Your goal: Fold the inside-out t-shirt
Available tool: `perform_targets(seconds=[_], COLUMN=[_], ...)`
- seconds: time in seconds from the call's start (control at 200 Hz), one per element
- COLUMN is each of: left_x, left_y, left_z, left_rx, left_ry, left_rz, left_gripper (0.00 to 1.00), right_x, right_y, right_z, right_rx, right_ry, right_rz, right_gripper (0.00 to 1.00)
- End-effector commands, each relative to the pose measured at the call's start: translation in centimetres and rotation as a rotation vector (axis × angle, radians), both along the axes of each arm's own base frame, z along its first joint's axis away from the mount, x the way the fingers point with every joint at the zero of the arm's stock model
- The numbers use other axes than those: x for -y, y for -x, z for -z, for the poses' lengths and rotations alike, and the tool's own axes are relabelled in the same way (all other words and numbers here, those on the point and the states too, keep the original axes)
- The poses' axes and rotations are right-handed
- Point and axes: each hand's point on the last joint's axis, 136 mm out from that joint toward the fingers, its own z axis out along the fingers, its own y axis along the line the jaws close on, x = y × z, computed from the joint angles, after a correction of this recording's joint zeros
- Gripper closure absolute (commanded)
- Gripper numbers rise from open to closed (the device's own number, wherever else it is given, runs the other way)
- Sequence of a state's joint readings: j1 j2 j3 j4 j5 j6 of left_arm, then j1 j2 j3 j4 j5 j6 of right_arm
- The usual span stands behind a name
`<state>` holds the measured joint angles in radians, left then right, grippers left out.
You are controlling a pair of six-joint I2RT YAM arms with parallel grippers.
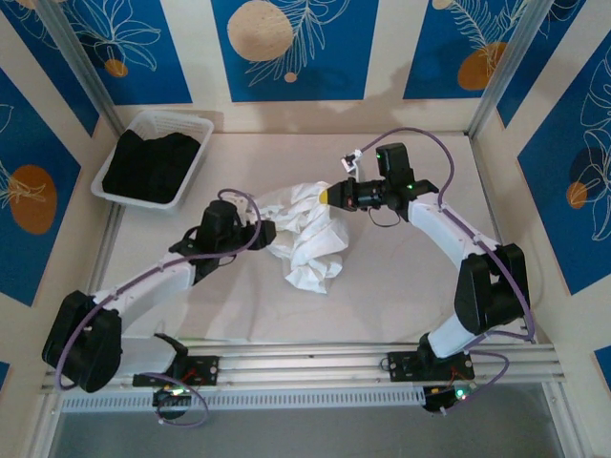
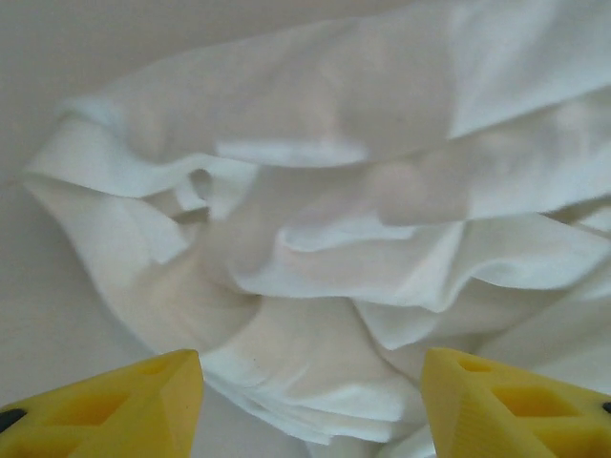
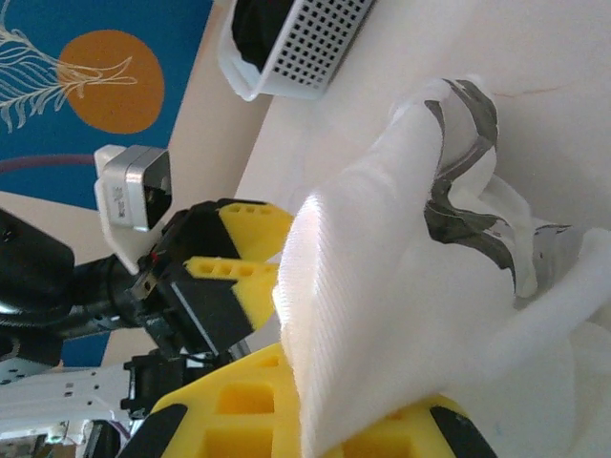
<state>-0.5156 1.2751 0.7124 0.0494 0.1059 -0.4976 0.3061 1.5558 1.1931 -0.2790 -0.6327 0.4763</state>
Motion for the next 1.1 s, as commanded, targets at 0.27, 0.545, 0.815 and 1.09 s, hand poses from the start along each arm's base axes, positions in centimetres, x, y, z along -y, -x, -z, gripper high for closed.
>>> perform_targets(seconds=[0.27, 0.545, 0.815, 1.09], left_x=[4.0, 6.0, 5.8, 3.5], left_y=[-2.9, -5.5, -0.2, 1.0], left_z=[2.3, 1.7, -13.9, -19.6], left_rx=[0.03, 0.053, 0.248, 0.353], left_ry=[-0.076, -0.082, 0.197, 0.246], left_rz=[0.184, 0.247, 0.319, 0.262], left_gripper=[0.37, 0.93, 1.0, 1.0], right_x=[0.5, 0.8, 3.5, 6.4], right_y=[-0.5, -1.6, -3.9, -7.5], right_z=[-0.2, -0.4, -7.7, -5.0], right_rx=[0.03, 0.049, 0.333, 0.332], right_ry=[0.051, 0.101, 0.393, 0.667], right_rz=[0.005, 0.023, 0.136, 0.284], right_gripper=[1.0, 1.0, 0.97, 0.78])
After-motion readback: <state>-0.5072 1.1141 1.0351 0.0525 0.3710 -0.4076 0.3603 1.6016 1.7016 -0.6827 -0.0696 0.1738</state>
